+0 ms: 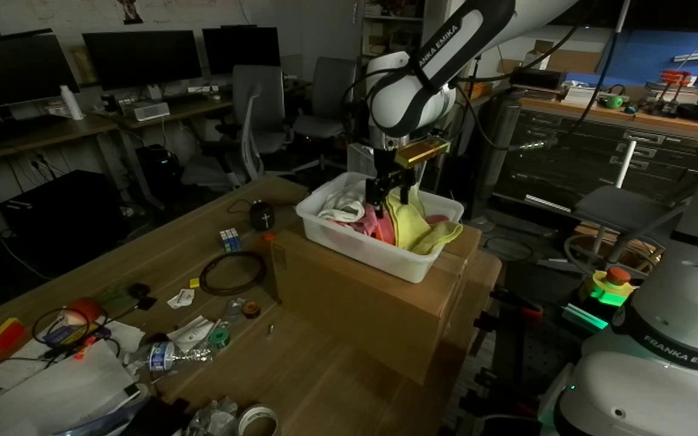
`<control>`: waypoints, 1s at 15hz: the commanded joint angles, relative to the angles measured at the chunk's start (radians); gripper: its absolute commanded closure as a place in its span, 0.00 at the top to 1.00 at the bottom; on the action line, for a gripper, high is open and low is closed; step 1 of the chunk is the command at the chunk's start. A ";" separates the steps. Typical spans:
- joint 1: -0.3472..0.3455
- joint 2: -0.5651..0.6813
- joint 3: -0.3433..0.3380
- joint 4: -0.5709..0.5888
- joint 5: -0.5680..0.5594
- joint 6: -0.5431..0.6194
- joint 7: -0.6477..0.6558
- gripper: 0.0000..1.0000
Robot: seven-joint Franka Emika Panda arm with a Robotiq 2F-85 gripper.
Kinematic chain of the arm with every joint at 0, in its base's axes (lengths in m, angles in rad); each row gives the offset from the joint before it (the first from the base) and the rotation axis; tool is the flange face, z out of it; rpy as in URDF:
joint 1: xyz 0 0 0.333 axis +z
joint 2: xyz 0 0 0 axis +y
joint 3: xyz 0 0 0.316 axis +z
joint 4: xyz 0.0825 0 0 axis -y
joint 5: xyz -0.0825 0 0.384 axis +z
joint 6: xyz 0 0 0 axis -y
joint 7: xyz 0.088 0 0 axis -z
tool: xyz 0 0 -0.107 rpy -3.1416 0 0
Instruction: Remove the things from the bowl and put them on the table
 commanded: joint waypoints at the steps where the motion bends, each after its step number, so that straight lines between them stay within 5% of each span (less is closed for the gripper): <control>1: 0.004 0.023 -0.008 0.021 -0.019 0.023 -0.012 0.83; 11: 0.019 -0.008 -0.009 0.020 -0.053 -0.015 0.001 0.05; 15: 0.032 -0.067 -0.006 -0.002 -0.095 -0.013 -0.002 0.00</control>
